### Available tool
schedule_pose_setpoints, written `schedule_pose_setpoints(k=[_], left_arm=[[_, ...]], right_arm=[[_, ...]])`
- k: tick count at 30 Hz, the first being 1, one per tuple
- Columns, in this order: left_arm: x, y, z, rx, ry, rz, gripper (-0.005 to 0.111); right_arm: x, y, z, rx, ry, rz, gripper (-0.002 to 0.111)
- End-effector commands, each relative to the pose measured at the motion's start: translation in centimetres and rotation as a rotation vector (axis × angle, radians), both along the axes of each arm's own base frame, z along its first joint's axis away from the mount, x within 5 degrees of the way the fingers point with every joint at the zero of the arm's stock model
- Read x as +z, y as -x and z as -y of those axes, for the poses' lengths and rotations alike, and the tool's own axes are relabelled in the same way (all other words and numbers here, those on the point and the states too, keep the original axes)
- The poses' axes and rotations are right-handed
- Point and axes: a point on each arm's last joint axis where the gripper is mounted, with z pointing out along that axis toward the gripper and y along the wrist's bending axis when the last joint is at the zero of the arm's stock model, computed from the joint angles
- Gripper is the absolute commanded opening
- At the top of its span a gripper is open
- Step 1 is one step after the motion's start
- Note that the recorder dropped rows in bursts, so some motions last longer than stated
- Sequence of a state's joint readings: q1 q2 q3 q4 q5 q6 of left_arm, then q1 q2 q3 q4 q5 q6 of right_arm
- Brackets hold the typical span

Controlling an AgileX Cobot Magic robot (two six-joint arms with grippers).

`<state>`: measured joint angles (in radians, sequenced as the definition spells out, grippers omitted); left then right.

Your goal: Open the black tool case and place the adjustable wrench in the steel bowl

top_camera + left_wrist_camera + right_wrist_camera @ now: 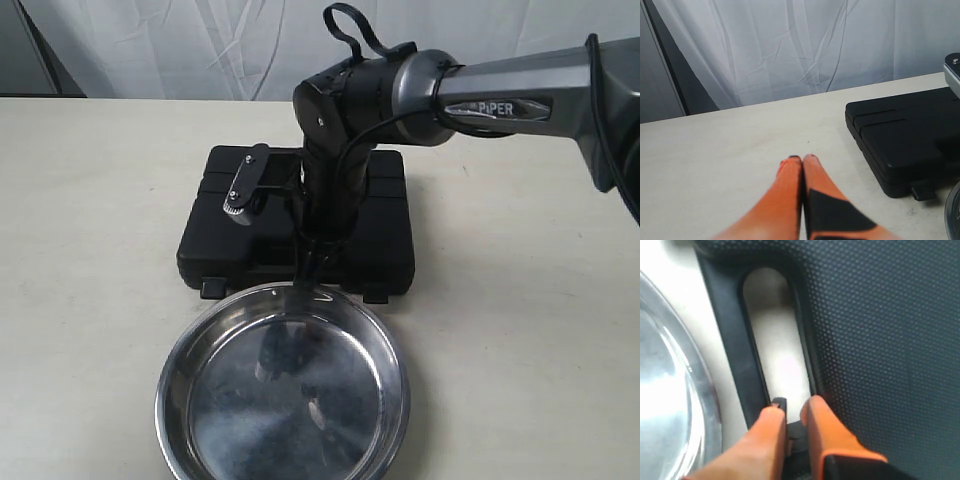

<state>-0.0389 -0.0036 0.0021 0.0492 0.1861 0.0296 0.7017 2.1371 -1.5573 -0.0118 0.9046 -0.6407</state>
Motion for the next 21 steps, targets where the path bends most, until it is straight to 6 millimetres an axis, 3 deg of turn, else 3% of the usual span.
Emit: schedule_pose_setpoints(k=[1, 4, 8, 14, 21], left_arm=[[0.1, 0.0, 0.0, -0.004, 0.002, 0.004, 0.000], [0.1, 0.0, 0.0, -0.004, 0.002, 0.004, 0.000], [0.1, 0.0, 0.0, -0.004, 0.002, 0.004, 0.000], [0.1, 0.0, 0.0, -0.004, 0.002, 0.004, 0.000], [0.1, 0.0, 0.0, -0.004, 0.002, 0.004, 0.000]], right_arm=[[0.9, 0.7, 0.5, -0.019, 0.017, -0.056, 0.040], [2.5, 0.9, 0.4, -0.026, -0.025, -0.034, 0.040], [3.2, 0.9, 0.4, -0.029, -0.046, -0.019, 0.040], [1.4, 0.9, 0.0, 0.001, -0.047, -0.066, 0.040], [0.7, 0.5, 0.0, 0.017, -0.030, -0.035, 0.040]])
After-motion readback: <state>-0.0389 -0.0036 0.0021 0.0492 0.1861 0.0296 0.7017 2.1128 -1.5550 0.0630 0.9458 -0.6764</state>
